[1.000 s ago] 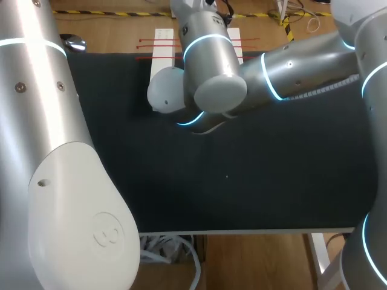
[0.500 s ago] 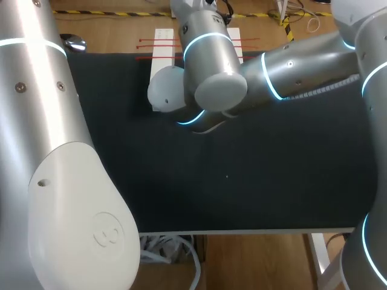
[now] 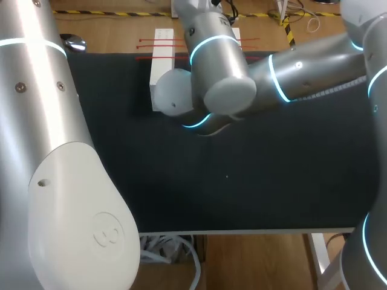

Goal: Grab the tape and strap the tape.

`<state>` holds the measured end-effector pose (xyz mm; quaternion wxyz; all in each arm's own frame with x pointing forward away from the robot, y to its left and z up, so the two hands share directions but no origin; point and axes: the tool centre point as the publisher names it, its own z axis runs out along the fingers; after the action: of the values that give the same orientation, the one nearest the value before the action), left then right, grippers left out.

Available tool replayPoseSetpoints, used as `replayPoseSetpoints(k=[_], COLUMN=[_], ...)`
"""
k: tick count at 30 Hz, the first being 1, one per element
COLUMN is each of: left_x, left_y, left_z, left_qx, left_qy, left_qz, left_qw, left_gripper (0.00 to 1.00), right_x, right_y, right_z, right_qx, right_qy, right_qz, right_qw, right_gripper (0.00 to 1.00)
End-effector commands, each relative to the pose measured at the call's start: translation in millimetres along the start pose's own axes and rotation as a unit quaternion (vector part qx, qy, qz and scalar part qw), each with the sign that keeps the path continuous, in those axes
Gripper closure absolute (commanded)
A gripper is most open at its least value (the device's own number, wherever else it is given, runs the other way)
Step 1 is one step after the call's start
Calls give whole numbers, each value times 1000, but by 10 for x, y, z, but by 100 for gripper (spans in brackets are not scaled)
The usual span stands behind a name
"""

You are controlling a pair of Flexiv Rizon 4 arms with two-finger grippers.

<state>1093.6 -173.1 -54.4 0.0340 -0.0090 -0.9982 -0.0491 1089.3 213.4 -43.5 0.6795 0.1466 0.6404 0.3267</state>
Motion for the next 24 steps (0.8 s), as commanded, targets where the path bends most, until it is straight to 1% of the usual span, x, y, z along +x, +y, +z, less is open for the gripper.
replayPoseSetpoints(k=[1, 5, 6, 9, 11, 12, 14, 15, 16, 17, 20, 21, 23, 24], left_x=[-21, -21, -21, -21, -21, -21, -21, -21, -21, -21, -21, -21, -21, -21], left_y=[-14, -14, -14, -14, -14, -14, -14, -14, -14, -14, -14, -14, -14, -14], left_z=[-23, -23, -23, -23, -23, -23, -23, -23, -23, -23, -23, -23, -23, -23], left_qx=[-3, -3, -3, -3, -3, -3, -3, -3, -3, -3, -3, -3, -3, -3], left_qy=[3, 3, 3, 3, 3, 3, 3, 3, 3, 3, 3, 3, 3, 3], left_qz=[0, 0, 0, 0, 0, 0, 0, 0, 0, 0, 0, 0, 0, 0], left_qw=[1000, 1000, 1000, 1000, 1000, 1000, 1000, 1000, 1000, 1000, 1000, 1000, 1000, 1000], left_gripper=[100, 100, 100, 100, 100, 100, 100, 100, 100, 100, 100, 100, 100, 100], right_x=[-164, -236, -251, -261, -292, -310, -333, -343, -347, -365, -426, -454, -506, -527], right_y=[-18, -88, -125, -248, -334, -356, -389, -397, -421, -469, -593, -667, -815, -887], right_z=[-151, -271, -304, -423, -459, -477, -526, -545, -577, -607, -656, -682, -690, -692], right_qx=[-7, -6, -4, 1, 9, 5, -3, -6, -8, -3, -6, -4, 5, 8], right_qy=[35, 54, 61, 91, 98, 99, 114, 116, 128, 131, 141, 149, 147, 149], right_qz=[14, 34, 36, 45, 54, 52, 57, 55, 56, 57, 46, 43, 30, 24], right_qw=[999, 998, 997, 995, 994, 994, 992, 992, 990, 990, 989, 988, 989, 988], right_gripper=[53, 54, 56, 56, 56, 56, 61, 61, 60, 59, 58, 58, 62, 63])
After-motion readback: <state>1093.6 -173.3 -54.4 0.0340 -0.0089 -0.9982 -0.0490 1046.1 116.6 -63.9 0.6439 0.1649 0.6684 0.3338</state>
